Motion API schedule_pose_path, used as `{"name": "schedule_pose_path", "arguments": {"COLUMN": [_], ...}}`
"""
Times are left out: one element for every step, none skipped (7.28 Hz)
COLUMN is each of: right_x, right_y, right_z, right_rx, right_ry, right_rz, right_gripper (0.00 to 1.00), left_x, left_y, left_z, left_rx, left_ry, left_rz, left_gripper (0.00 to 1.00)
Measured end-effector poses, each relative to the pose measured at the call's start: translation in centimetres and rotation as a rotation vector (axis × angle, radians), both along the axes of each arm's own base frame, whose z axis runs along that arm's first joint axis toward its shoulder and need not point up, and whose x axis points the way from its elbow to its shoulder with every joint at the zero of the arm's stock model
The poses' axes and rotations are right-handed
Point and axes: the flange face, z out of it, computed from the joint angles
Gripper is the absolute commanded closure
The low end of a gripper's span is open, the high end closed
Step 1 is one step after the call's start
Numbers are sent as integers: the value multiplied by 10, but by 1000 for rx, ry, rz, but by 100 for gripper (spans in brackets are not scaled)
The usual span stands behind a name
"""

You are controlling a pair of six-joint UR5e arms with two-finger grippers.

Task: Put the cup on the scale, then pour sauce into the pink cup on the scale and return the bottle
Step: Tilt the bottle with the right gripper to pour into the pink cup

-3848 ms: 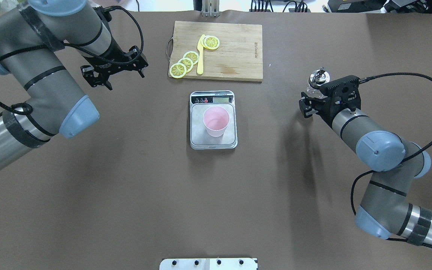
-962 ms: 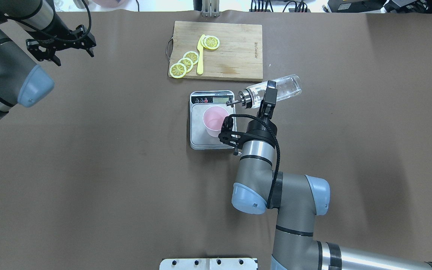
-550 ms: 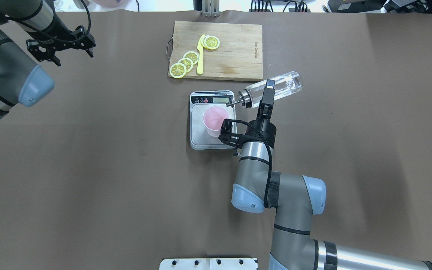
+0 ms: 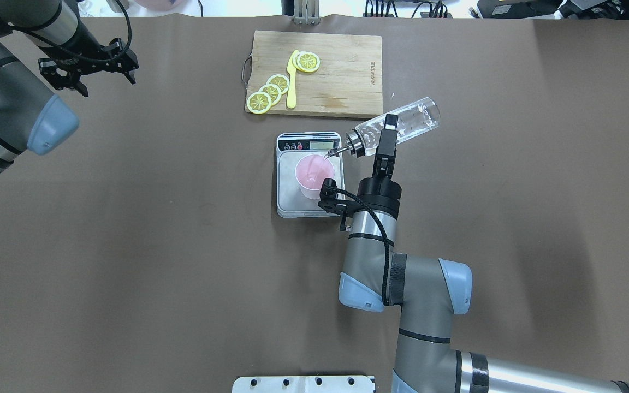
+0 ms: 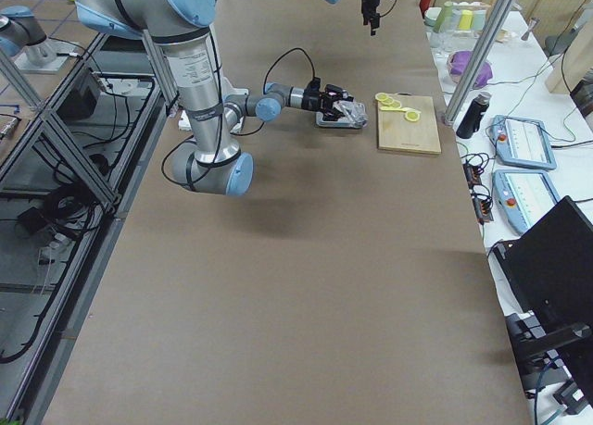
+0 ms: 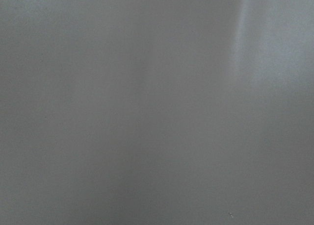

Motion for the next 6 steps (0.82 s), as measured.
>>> {"name": "schedule_pose_path", "arguments": {"right_x": [2,4,6,8,9,11], "right_y": [0,0,0,1,1,0], "right_z": [-3,-5,-6,-5,-4,-5], "right_rx": [-3,-12,-23,-42,-63,-90], "right_ry": [-27,-72,-142,-241,-361,-497], "right_rz": [-3,-13,-30,-54,-76,-94], "right_gripper": [100,100,100,100,100,100], "left_x": [0,0,0,0,0,0], "left_y": [0,0,0,0,0,0], "left_z": [0,0,-1,-1,-2,-3], "left_rx": [-1,0,1,2,3,4], "left_ry": [0,1,2,3,5,7], "left_rz": [0,0,-1,-1,-2,-4], "left_gripper": [2,2,2,2,2,2]}}
